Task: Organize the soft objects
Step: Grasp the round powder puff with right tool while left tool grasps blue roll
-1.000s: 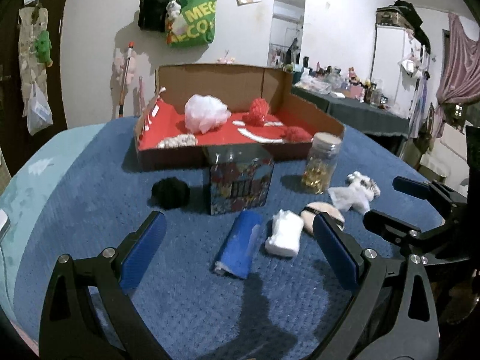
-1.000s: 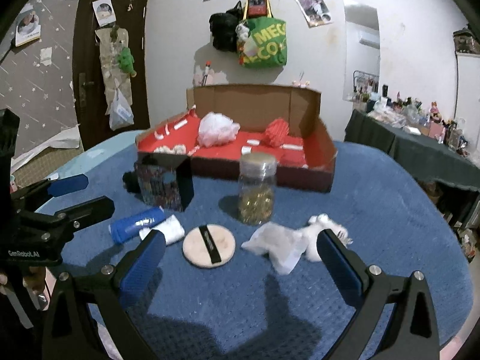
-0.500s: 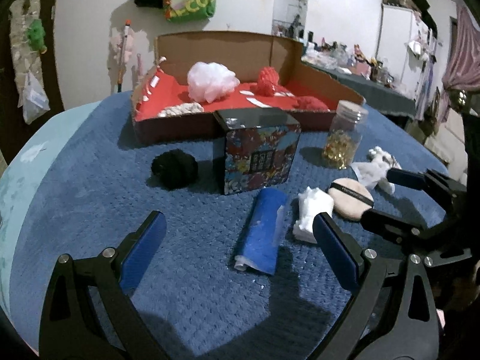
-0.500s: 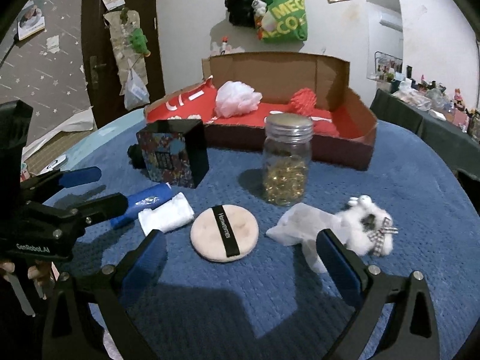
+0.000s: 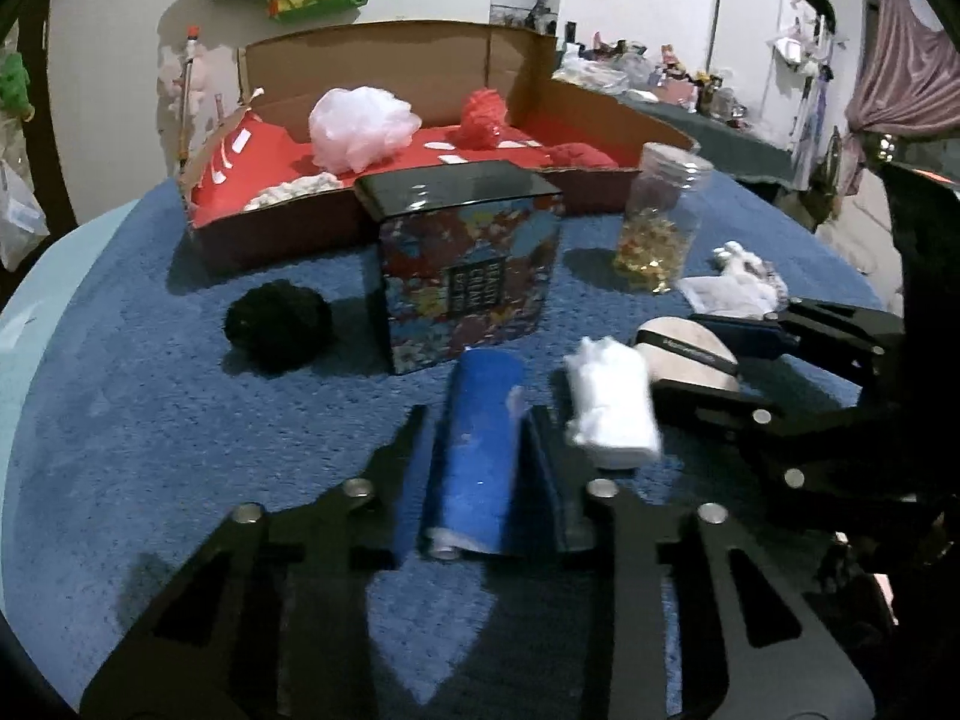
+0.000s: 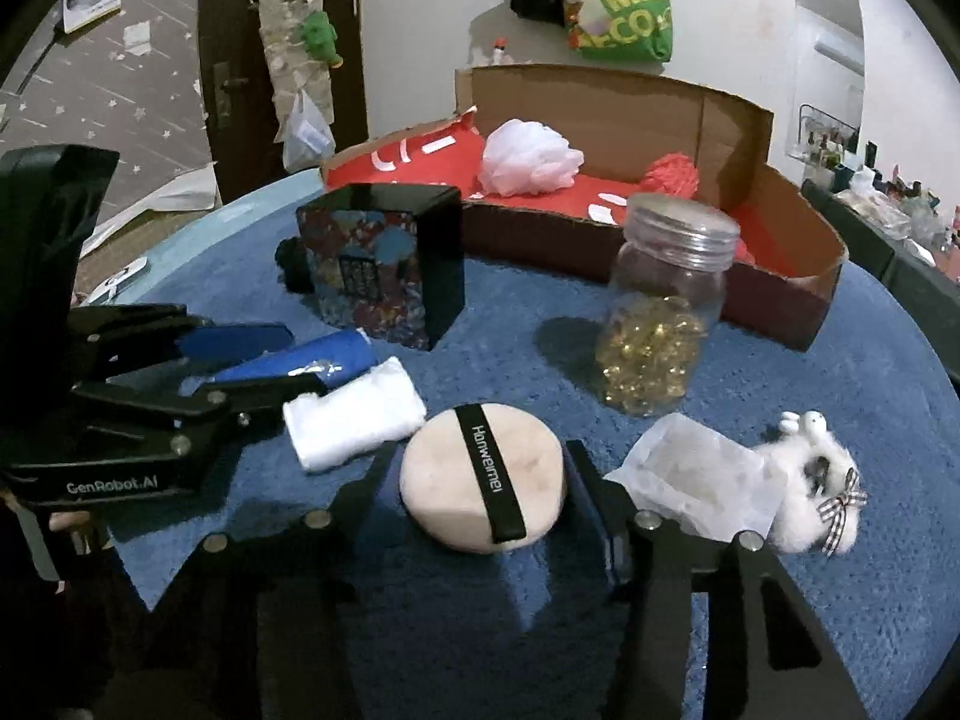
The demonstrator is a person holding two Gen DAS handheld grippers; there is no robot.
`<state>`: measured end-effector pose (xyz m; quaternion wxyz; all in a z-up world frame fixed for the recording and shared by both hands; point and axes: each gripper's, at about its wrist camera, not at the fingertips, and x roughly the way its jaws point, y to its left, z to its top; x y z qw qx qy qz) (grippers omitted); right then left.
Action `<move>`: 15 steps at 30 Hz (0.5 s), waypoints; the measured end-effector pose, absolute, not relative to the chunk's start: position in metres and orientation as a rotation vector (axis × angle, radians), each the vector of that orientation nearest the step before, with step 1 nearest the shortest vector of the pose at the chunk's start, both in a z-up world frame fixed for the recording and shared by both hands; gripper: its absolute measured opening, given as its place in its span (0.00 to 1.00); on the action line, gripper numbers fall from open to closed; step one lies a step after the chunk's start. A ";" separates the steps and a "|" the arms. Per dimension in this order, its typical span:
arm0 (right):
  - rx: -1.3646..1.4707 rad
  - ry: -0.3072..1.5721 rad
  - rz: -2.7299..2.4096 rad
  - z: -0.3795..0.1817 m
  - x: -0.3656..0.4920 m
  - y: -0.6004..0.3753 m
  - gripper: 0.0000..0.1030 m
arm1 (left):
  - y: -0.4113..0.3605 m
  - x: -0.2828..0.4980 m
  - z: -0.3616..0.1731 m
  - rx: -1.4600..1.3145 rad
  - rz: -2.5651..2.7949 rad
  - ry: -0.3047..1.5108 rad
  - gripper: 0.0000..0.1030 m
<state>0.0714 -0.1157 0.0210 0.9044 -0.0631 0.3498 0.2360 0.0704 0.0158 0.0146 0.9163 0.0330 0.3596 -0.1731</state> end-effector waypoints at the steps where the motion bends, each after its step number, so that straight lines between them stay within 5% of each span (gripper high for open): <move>1: -0.121 0.720 0.492 0.022 0.071 -0.117 0.51 | 0.015 0.070 0.016 0.069 -0.360 0.737 0.23; 15: -0.094 0.686 0.492 0.037 0.060 -0.123 0.50 | 0.014 0.065 0.026 0.040 -0.373 0.710 0.23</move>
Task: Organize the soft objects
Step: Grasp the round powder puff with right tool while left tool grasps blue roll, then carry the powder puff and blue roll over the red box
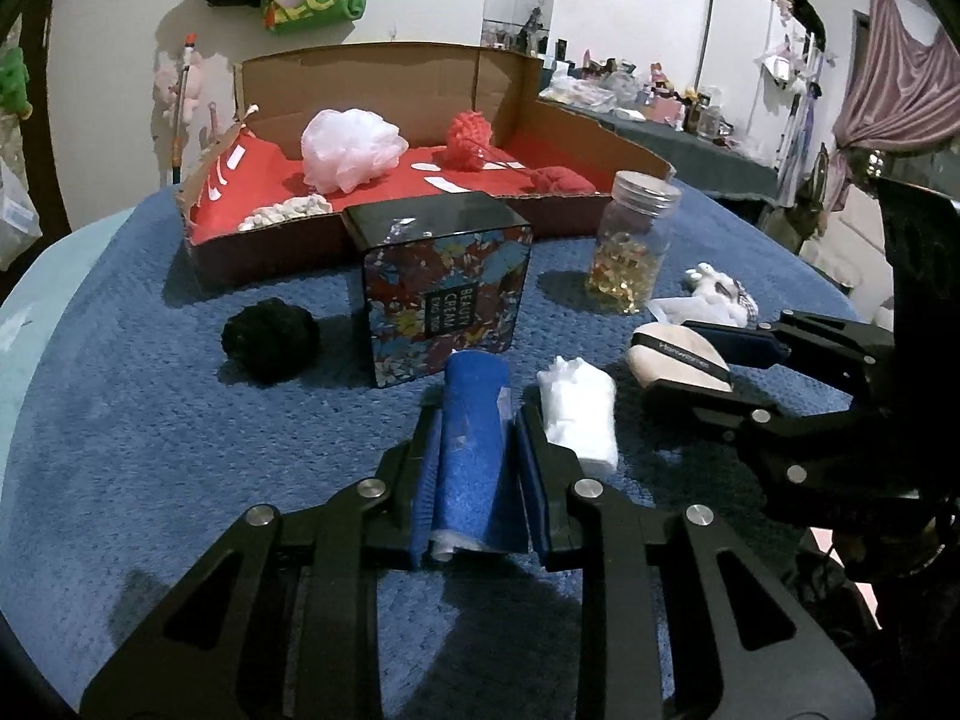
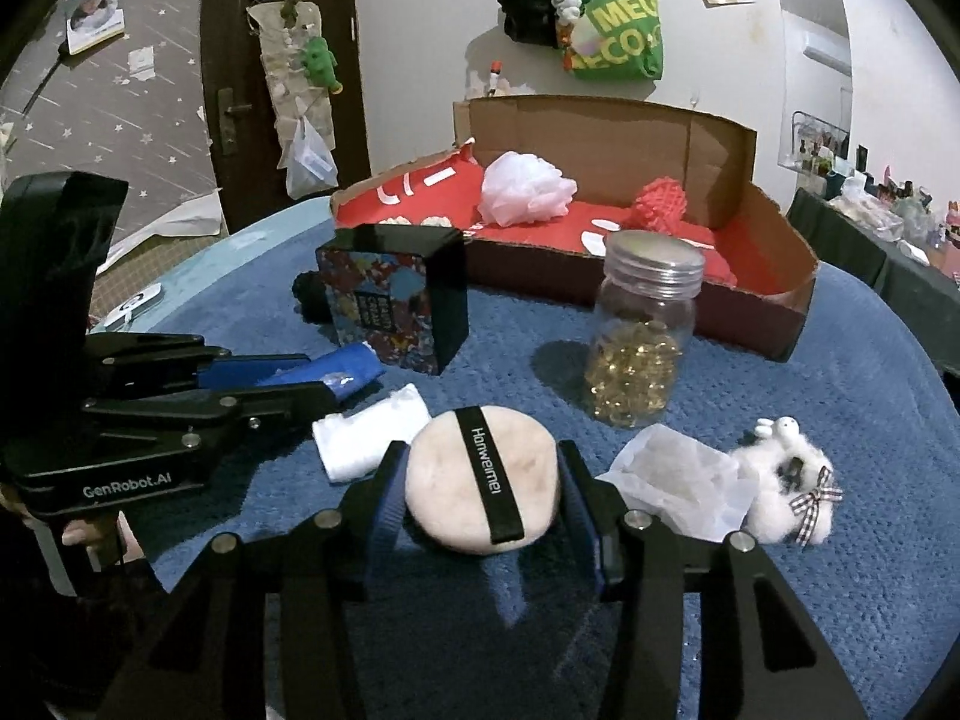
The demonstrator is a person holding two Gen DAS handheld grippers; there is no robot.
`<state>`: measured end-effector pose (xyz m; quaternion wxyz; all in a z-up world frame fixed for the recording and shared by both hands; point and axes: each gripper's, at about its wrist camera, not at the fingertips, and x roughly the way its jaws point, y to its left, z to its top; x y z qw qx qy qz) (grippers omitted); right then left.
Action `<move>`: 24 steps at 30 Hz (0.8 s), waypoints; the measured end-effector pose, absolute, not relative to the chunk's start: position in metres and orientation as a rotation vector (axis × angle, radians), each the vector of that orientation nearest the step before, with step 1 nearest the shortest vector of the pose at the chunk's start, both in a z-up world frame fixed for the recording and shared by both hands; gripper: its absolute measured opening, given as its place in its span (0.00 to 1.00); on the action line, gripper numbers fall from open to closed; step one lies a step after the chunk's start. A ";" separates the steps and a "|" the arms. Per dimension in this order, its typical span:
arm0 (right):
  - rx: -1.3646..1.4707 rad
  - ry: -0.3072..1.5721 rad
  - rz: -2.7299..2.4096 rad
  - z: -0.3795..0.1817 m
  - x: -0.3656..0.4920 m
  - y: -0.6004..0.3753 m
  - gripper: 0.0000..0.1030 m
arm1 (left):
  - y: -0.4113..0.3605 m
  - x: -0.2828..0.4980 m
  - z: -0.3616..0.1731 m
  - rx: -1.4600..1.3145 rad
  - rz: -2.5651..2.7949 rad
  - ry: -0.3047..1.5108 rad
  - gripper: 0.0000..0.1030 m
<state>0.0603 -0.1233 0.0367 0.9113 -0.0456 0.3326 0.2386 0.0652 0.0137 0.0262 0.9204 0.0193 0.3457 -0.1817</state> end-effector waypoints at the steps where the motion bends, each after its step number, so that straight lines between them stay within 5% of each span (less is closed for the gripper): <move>1: -0.091 0.685 0.491 0.037 0.060 -0.124 0.50 | 0.015 0.065 0.026 0.038 -0.373 0.711 0.23; 24: -0.144 0.707 0.379 0.057 0.063 -0.153 0.50 | 0.052 0.060 0.052 0.117 -0.261 0.700 0.23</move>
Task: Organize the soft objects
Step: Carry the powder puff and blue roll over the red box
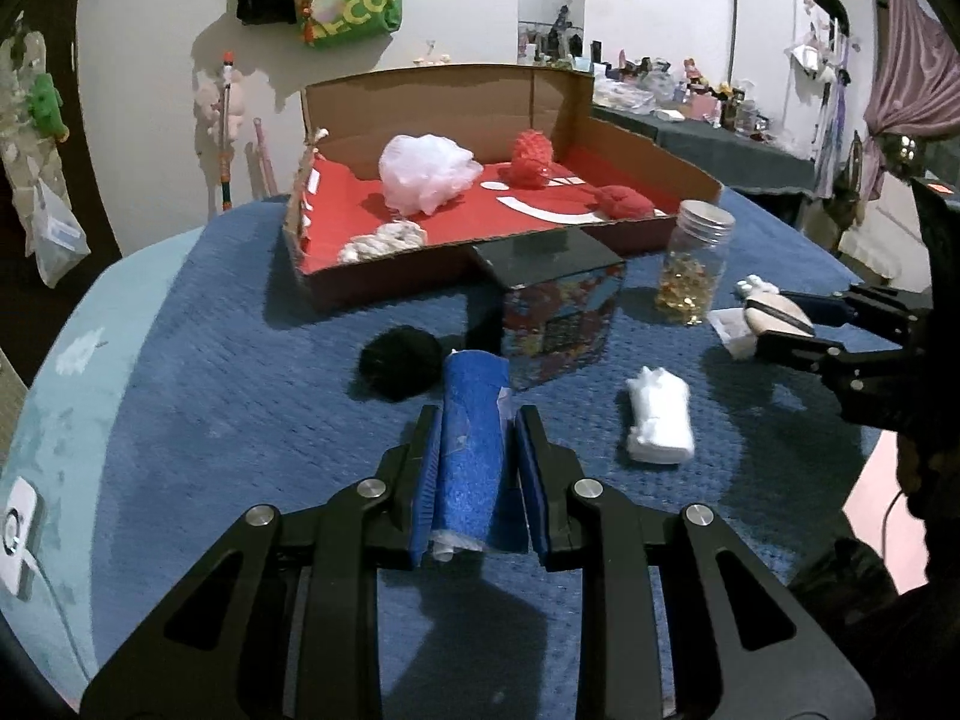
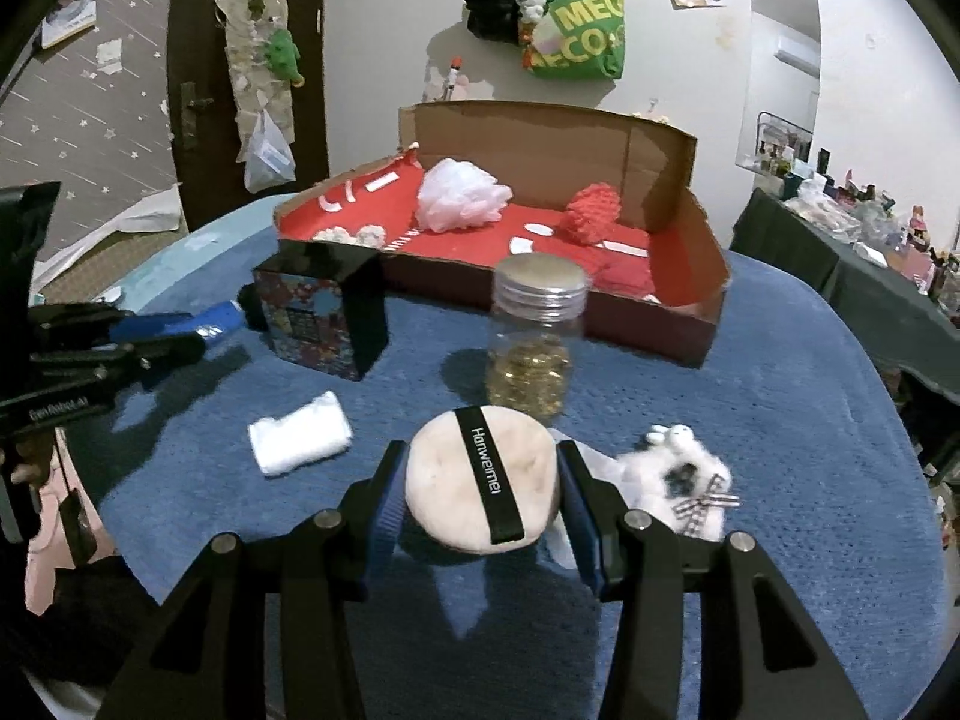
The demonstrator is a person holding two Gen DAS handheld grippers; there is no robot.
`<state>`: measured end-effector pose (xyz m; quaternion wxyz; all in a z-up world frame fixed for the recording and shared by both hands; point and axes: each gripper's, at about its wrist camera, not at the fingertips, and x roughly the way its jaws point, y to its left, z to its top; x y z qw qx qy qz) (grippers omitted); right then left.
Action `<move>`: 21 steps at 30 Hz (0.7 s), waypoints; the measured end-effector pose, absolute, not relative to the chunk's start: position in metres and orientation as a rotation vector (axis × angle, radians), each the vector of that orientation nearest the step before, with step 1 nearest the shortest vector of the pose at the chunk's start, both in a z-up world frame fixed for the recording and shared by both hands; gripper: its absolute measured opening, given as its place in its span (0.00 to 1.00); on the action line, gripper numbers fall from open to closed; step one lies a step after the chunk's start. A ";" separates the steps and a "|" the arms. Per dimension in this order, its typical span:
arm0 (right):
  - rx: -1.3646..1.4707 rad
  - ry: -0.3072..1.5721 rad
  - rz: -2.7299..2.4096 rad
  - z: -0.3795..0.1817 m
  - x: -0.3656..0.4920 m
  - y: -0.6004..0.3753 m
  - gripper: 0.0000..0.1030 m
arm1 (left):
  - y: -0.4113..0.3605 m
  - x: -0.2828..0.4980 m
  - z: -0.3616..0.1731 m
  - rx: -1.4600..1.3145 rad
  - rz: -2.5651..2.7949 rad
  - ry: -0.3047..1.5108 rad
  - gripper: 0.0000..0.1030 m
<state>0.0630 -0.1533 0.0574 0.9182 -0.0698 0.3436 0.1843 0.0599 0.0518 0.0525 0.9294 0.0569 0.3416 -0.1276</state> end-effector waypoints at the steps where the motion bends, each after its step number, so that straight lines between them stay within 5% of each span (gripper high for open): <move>1: -0.148 0.712 0.372 0.057 0.064 -0.155 0.50 | 0.052 0.061 0.054 0.124 -0.260 0.700 0.23; 21: -0.216 0.774 0.259 0.062 0.112 -0.184 0.50 | 0.055 0.115 0.066 0.208 -0.287 0.735 0.23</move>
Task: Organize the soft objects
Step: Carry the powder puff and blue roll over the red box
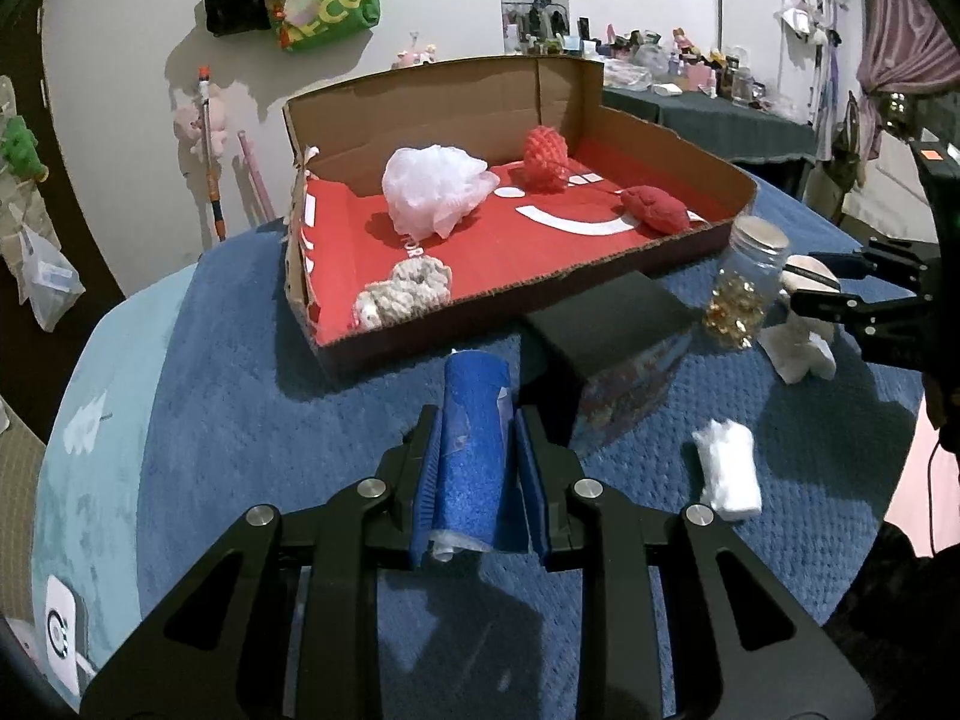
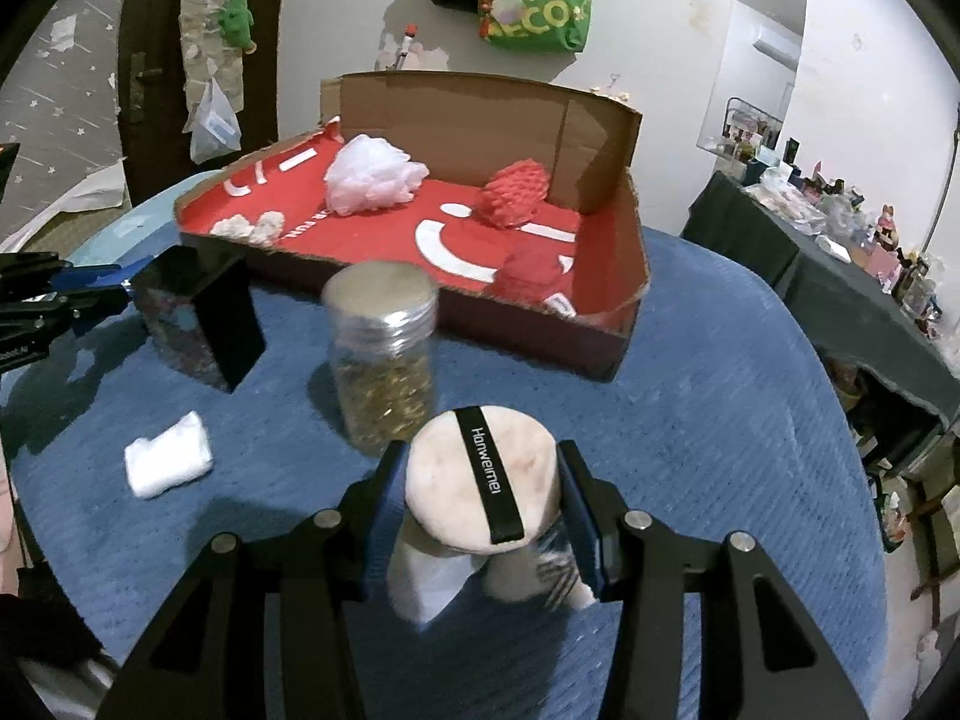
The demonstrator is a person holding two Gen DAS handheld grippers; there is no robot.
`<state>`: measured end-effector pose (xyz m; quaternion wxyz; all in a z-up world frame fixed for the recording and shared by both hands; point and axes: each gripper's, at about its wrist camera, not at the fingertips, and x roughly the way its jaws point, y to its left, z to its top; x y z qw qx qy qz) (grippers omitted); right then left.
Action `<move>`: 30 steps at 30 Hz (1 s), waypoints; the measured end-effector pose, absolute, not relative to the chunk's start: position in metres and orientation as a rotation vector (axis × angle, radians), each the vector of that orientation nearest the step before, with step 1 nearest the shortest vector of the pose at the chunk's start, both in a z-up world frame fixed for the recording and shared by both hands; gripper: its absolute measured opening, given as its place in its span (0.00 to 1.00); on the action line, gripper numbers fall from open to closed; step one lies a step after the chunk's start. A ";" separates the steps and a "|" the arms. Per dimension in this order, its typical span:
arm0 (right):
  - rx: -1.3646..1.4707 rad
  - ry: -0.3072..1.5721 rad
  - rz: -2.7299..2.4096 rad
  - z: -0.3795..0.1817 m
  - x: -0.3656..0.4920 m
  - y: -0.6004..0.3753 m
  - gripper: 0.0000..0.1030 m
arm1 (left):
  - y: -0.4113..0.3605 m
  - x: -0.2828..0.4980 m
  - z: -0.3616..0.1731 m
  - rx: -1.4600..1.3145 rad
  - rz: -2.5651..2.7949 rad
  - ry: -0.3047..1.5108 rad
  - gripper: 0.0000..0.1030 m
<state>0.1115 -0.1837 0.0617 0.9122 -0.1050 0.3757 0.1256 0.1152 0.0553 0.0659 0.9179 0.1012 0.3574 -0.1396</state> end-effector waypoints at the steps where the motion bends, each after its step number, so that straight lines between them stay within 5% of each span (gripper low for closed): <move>1: -0.219 0.775 0.258 0.063 0.115 -0.185 0.50 | 0.055 0.119 0.067 0.211 -0.293 0.739 0.23; 30: -0.287 0.805 0.325 0.085 0.169 -0.185 0.50 | 0.051 0.169 0.082 0.308 -0.404 0.762 0.23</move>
